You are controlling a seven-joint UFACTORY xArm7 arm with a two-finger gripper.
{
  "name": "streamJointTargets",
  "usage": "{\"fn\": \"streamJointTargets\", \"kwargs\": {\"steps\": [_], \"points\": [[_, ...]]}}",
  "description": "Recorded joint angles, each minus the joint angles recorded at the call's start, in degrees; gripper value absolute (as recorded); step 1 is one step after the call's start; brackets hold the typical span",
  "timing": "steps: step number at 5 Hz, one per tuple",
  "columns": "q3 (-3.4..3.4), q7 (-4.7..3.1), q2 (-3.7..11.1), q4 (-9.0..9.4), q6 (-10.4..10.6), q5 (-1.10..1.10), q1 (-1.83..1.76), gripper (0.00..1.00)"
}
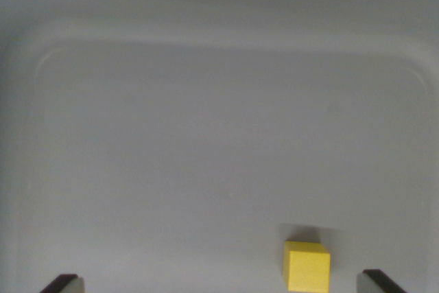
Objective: Pick yellow cube
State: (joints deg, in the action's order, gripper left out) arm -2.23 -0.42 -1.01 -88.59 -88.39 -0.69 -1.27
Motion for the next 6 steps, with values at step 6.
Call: {"fn": "streamJointTargets", "kwargs": {"steps": [6], "points": [[0.44, -0.84, 0.42, 2.31, 2.5, 0.33, 0.29, 0.00]]}}
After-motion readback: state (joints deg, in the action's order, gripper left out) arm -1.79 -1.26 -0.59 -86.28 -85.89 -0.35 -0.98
